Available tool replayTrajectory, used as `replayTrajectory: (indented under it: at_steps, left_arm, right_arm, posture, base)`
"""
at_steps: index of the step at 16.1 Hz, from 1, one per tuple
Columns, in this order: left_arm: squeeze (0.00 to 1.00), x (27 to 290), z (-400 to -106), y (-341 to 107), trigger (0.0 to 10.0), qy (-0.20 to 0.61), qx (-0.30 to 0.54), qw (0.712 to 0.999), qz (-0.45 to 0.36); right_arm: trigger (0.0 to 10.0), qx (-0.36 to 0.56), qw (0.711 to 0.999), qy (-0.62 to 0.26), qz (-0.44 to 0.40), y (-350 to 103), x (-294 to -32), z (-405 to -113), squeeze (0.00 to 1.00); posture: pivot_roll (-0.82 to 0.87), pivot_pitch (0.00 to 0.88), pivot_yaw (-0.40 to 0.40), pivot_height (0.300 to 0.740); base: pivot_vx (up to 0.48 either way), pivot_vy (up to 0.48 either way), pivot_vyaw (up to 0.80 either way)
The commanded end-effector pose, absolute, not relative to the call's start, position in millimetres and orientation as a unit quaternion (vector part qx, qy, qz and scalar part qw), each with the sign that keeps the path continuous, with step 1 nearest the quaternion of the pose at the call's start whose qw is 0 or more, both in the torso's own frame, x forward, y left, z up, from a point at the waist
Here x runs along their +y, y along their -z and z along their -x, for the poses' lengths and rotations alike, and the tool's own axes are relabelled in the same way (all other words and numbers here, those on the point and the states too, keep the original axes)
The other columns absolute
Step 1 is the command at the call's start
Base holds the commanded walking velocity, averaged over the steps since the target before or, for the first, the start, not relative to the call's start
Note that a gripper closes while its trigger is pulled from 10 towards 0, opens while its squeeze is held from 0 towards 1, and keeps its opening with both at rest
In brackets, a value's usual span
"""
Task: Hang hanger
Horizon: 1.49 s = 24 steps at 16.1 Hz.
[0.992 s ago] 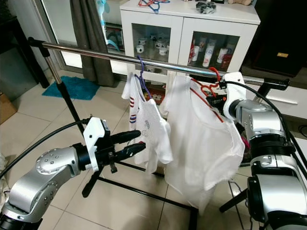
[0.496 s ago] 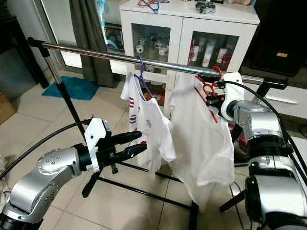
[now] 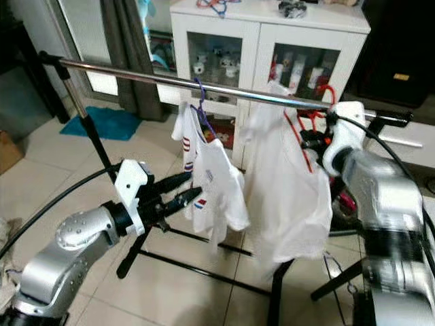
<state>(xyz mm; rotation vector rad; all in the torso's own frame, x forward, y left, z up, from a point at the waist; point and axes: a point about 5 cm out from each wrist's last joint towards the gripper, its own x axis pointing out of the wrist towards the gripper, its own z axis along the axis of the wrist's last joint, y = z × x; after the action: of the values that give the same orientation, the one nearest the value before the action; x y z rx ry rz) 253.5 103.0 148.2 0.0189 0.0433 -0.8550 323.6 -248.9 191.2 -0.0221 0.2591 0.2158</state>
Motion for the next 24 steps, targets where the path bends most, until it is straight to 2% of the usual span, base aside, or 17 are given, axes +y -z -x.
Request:
replayTrajectory:
  at_steps: [1, 3, 4, 6, 10, 15, 16, 17, 18, 20, 23, 24]
  left_arm:
    - [0.0, 107, -257, -149, 10.0, 0.388, 0.015, 0.921, -0.014]
    - [0.0, 108, -257, -149, 10.0, 0.374, 0.016, 0.927, -0.006]
    - [0.0, 109, -257, -149, 10.0, 0.368, 0.015, 0.93, -0.006]
    - [0.0, 111, -257, -149, 10.0, 0.361, 0.015, 0.932, -0.006]
    - [0.0, 112, -259, -147, 10.0, 0.349, 0.016, 0.937, -0.004]
    - [0.0, 116, -258, -148, 10.0, 0.336, 0.014, 0.942, -0.003]
    - [0.0, 116, -258, -147, 10.0, 0.337, 0.014, 0.941, -0.002]
    - [0.0, 116, -258, -147, 10.0, 0.338, 0.015, 0.941, -0.002]
    - [0.0, 116, -258, -147, 10.0, 0.338, 0.015, 0.941, -0.002]
    - [0.0, 115, -258, -147, 10.0, 0.336, 0.016, 0.942, -0.002]
    - [0.0, 117, -257, -146, 10.0, 0.33, 0.02, 0.944, 0.004]
    - [0.0, 118, -256, -146, 10.0, 0.328, 0.022, 0.944, 0.004]
  right_arm:
    - [0.0, 0.1, 0.988, -0.115, 0.013, -203, -240, -316, 0.0]
    - [0.0, 0.109, 0.988, -0.109, 0.015, -191, -226, -297, 0.0]
    - [0.0, 0.088, 0.986, -0.139, 0.0, -188, -210, -285, 0.0]
    - [0.0, 0.086, 0.986, -0.145, -0.009, -185, -201, -277, 0.0]
    - [0.0, 0.117, 0.987, -0.11, 0.006, -163, -192, -263, 0.0]
    - [0.2, 0.145, 0.986, -0.078, -0.031, -138, -178, -251, 0.0]
    - [3.9, 0.151, 0.985, -0.077, -0.027, -135, -177, -250, 0.0]
    - [8.3, 0.153, 0.985, -0.078, -0.024, -134, -177, -250, 0.0]
    - [10.0, 0.161, 0.984, -0.079, -0.017, -132, -177, -249, 0.0]
    - [10.0, 0.156, 0.984, -0.08, 0.031, -131, -178, -248, 0.0]
    - [10.0, 0.133, 0.987, -0.083, 0.026, -138, -179, -248, 0.0]
    - [10.0, 0.15, 0.984, -0.091, 0.011, -136, -178, -246, 0.0]
  posture:
    - [0.06, 0.0, 0.02, 0.74]
    - [0.06, 0.0, 0.019, 0.74]
    - [0.06, 0.0, 0.02, 0.74]
    - [0.06, 0.0, 0.02, 0.74]
    - [0.06, 0.0, 0.005, 0.74]
    - [0.06, 0.0, -0.013, 0.74]
    - [0.06, 0.0, -0.011, 0.74]
    - [0.06, 0.0, -0.011, 0.74]
    - [0.06, 0.0, -0.01, 0.74]
    - [0.06, 0.0, -0.01, 0.74]
    - [0.06, 0.0, -0.01, 0.74]
    - [0.06, 0.0, -0.01, 0.74]
  base:
    - [0.0, 0.0, 0.0]
    - [0.0, 0.0, 0.0]
    - [0.0, 0.0, 0.0]
    - [0.0, 0.0, 0.0]
    - [0.0, 0.0, 0.0]
    - [-0.308, 0.0, 0.0]
    - [-0.33, 0.0, 0.0]
    - [-0.33, 0.0, 0.0]
    - [-0.33, 0.0, 0.0]
    - [-0.142, 0.0, 0.0]
    - [0.0, 0.0, 0.0]
    - [0.0, 0.0, 0.0]
